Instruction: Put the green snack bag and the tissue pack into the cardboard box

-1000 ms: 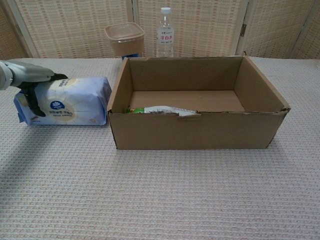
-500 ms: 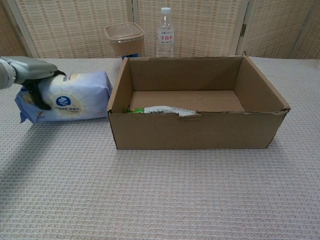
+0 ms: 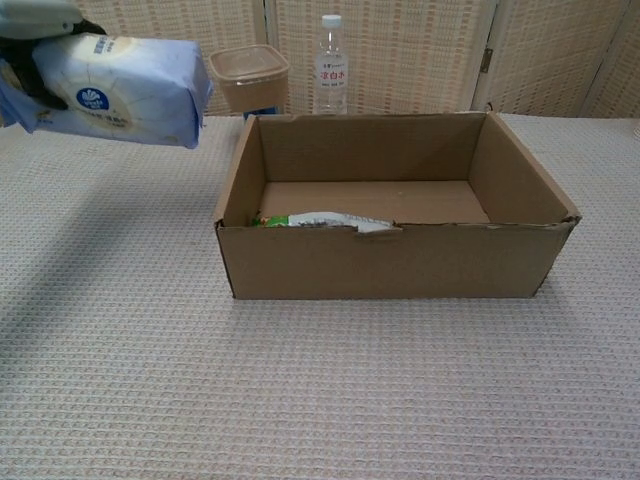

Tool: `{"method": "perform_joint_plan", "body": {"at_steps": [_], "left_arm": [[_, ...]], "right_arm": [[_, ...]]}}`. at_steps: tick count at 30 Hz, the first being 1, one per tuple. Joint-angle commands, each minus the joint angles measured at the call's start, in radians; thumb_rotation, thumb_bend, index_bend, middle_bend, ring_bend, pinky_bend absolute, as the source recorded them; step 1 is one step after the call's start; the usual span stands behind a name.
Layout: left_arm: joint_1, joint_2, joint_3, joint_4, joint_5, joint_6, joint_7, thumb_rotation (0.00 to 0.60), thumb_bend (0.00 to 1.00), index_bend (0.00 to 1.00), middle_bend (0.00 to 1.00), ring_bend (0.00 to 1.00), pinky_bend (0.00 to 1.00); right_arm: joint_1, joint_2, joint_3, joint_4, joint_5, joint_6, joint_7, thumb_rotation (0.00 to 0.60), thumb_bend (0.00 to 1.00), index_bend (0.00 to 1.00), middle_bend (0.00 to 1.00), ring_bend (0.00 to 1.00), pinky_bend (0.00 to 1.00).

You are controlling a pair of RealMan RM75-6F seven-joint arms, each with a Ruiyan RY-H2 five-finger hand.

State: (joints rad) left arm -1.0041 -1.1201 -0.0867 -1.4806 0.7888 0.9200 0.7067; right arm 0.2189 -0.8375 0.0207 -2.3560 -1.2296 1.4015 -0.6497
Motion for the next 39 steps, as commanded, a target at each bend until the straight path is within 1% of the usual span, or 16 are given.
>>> {"method": "perform_joint_plan", "body": {"at_steps": [1,6,10,15,19,23,29,30,31,32,33,34,35,36,37,39], "left_arm": [[-0.041,0.048,-0.035,-0.045,0.012,-0.004,0.038,0.600,0.42,0.75,0.90,0.79,0.89],[-0.105,0.074,-0.095,-0.144,-0.016,0.006,0.084,0.600,0.42,0.75,0.91,0.79,0.89],[-0.156,0.038,-0.136,-0.193,0.013,0.027,0.102,0.600,0.42,0.75,0.91,0.79,0.89],[-0.229,-0.087,-0.195,-0.199,-0.015,0.056,0.101,0.600,0.42,0.75,0.91,0.79,0.89],[-0.285,-0.229,-0.218,-0.147,-0.014,0.090,0.102,0.600,0.43,0.75,0.91,0.79,0.89],[-0.314,-0.371,-0.218,-0.070,-0.006,0.123,0.087,0.600,0.43,0.75,0.91,0.79,0.89],[-0.319,-0.526,-0.211,0.050,-0.005,0.165,0.060,0.600,0.43,0.74,0.90,0.79,0.89],[-0.315,-0.540,-0.210,0.063,-0.010,0.167,0.057,0.600,0.42,0.70,0.87,0.76,0.87],[-0.313,-0.544,-0.206,0.069,-0.016,0.155,0.054,0.600,0.39,0.62,0.80,0.70,0.83],[-0.310,-0.538,-0.200,0.065,-0.029,0.123,0.047,0.600,0.35,0.47,0.67,0.59,0.74],[-0.309,-0.519,-0.192,0.056,-0.053,0.079,0.054,0.600,0.31,0.29,0.47,0.42,0.61],[-0.309,-0.508,-0.193,0.052,-0.062,0.065,0.054,0.600,0.25,0.11,0.24,0.21,0.43],[-0.306,-0.503,-0.199,0.052,-0.055,0.065,0.040,0.600,0.22,0.01,0.07,0.07,0.28],[-0.302,-0.500,-0.200,0.053,-0.046,0.067,0.029,0.600,0.21,0.00,0.02,0.02,0.21],[-0.298,-0.497,-0.201,0.055,-0.039,0.068,0.023,0.600,0.20,0.00,0.00,0.00,0.16],[-0.292,-0.484,-0.205,0.054,-0.033,0.071,0.015,0.600,0.20,0.00,0.00,0.00,0.12]], "right_arm": [[-0.003,0.004,-0.002,0.000,-0.008,0.002,0.007,0.600,0.02,0.06,0.04,0.00,0.00],[-0.006,0.010,-0.003,0.000,-0.017,0.000,0.017,0.600,0.02,0.06,0.04,0.00,0.00],[-0.007,0.015,-0.002,0.000,-0.022,0.001,0.024,0.600,0.02,0.06,0.04,0.00,0.00],[-0.008,0.022,0.000,0.000,-0.021,-0.001,0.035,0.600,0.02,0.06,0.04,0.00,0.00],[-0.011,0.028,-0.001,0.000,-0.025,-0.002,0.044,0.600,0.02,0.06,0.04,0.00,0.00],[-0.014,0.035,-0.001,0.000,-0.024,-0.001,0.052,0.600,0.02,0.07,0.04,0.00,0.00],[-0.019,0.043,-0.002,0.000,-0.036,0.000,0.066,0.600,0.02,0.07,0.04,0.00,0.00],[-0.019,0.044,-0.002,0.000,-0.036,-0.001,0.068,0.600,0.02,0.06,0.04,0.00,0.00],[-0.020,0.046,-0.001,0.000,-0.035,-0.001,0.070,0.600,0.02,0.07,0.04,0.00,0.00],[-0.020,0.047,-0.001,0.000,-0.035,-0.001,0.073,0.600,0.02,0.07,0.04,0.00,0.00],[-0.021,0.049,0.001,0.000,-0.034,0.000,0.075,0.600,0.02,0.07,0.04,0.00,0.00],[-0.021,0.051,0.001,0.000,-0.034,0.001,0.077,0.600,0.02,0.06,0.04,0.00,0.00],[-0.021,0.053,0.003,0.000,-0.035,0.002,0.078,0.600,0.02,0.06,0.04,0.00,0.00],[-0.021,0.053,0.003,0.000,-0.036,0.002,0.079,0.600,0.02,0.06,0.04,0.00,0.00],[-0.021,0.054,0.004,0.000,-0.036,0.002,0.080,0.600,0.02,0.06,0.04,0.00,0.00],[-0.021,0.054,0.004,0.000,-0.034,0.001,0.079,0.600,0.02,0.06,0.04,0.00,0.00]]}}
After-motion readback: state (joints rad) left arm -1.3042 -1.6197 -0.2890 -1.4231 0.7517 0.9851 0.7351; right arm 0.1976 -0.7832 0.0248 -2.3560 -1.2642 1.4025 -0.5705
